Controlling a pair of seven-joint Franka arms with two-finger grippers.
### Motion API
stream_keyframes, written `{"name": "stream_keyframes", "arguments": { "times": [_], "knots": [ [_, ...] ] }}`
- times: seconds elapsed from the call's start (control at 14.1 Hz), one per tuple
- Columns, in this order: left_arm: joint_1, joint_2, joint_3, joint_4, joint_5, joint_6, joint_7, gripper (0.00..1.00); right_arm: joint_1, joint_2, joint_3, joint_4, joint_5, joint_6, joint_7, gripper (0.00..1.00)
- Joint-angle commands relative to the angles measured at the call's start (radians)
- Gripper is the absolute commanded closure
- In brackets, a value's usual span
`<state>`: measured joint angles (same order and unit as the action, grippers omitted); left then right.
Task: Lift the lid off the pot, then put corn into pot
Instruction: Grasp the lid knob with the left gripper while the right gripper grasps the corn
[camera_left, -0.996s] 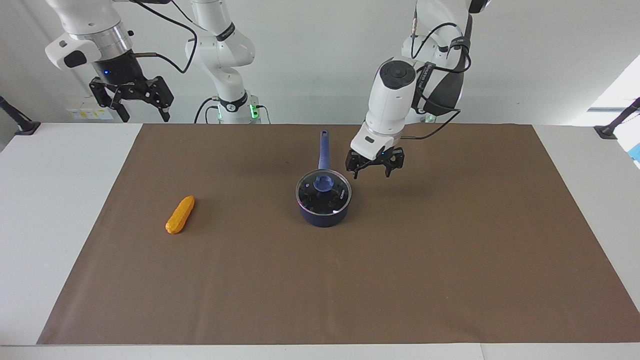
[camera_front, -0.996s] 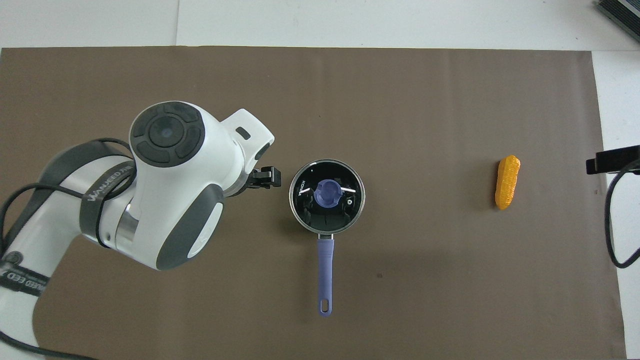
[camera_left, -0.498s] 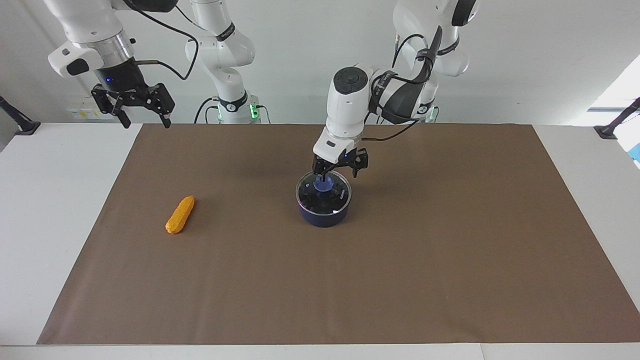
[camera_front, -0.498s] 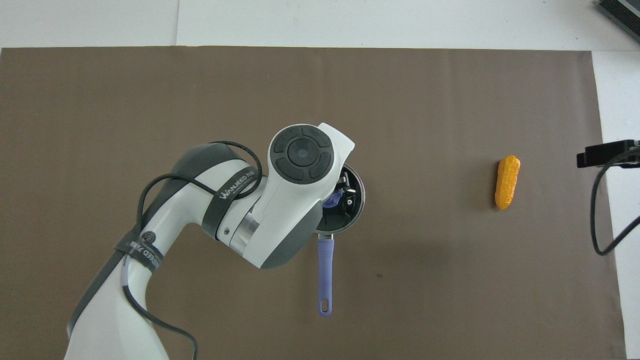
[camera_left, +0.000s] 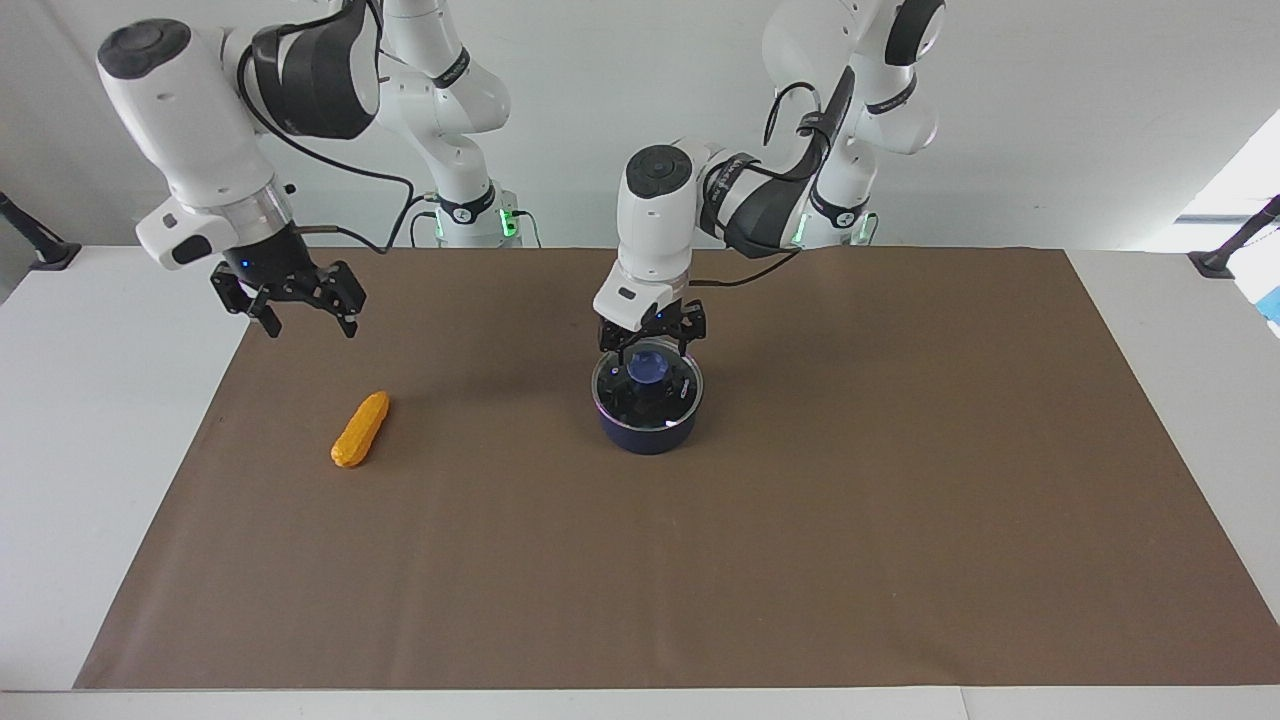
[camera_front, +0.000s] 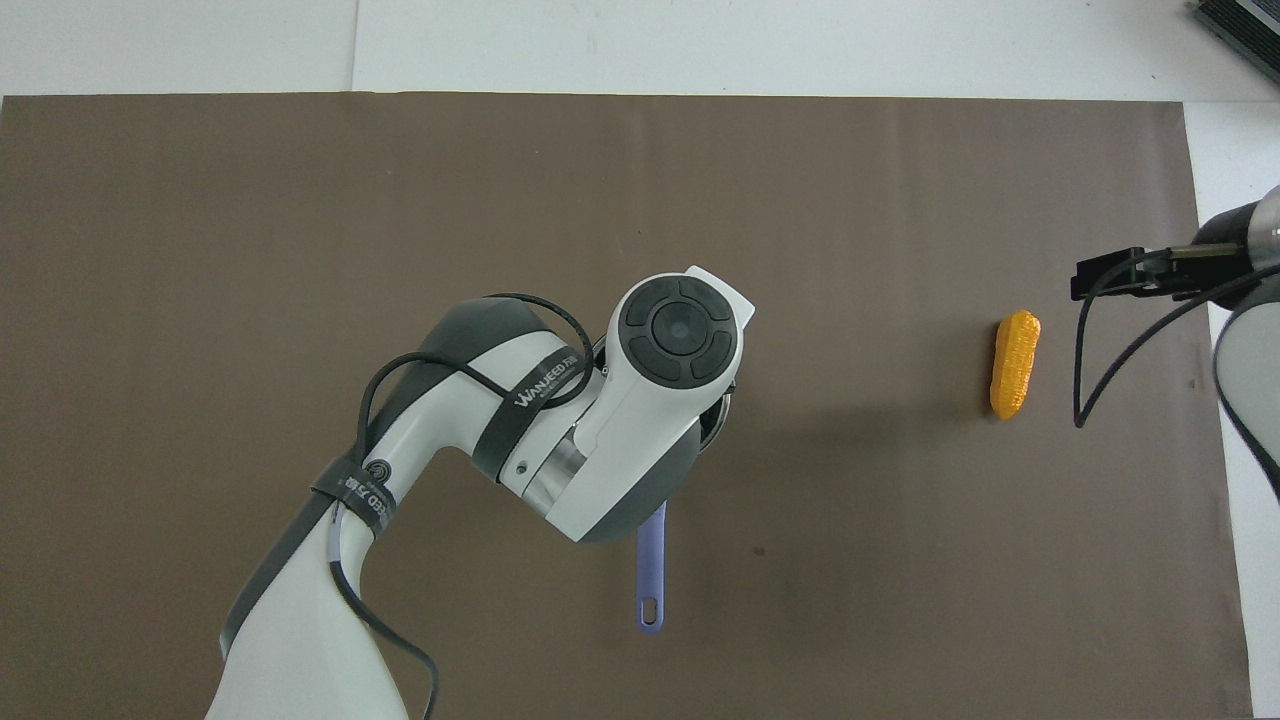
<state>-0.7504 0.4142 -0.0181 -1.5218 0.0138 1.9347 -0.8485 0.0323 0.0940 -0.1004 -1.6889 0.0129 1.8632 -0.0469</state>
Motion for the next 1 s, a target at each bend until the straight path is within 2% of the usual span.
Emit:
{"name": "stream_keyframes", "arguments": {
  "times": [0.0,0.14,0.5,0.71,0.92],
  "knots": [
    [-0.024,0.031,0.017,0.037,0.043,0.003,-0.02,0.0,-0.018,0.068,0.007,-0.067,-0.001,0.13,0.012,0.0],
    [-0.026,0.031,0.017,0.035,0.061,0.026,-0.02,0.0,-0.025,0.127,0.007,-0.101,-0.001,0.25,0.021,0.0],
    [-0.029,0.044,0.017,0.029,0.077,0.055,-0.018,0.0,-0.034,0.222,0.005,-0.181,-0.001,0.391,0.022,0.0],
    [-0.023,0.044,0.017,0.019,0.075,0.055,-0.015,0.0,-0.06,0.24,0.005,-0.25,-0.001,0.457,0.01,0.0],
    [-0.017,0.041,0.015,0.005,0.074,0.058,-0.011,0.0,-0.071,0.233,0.005,-0.285,-0.001,0.464,0.01,0.0]
  ]
}}
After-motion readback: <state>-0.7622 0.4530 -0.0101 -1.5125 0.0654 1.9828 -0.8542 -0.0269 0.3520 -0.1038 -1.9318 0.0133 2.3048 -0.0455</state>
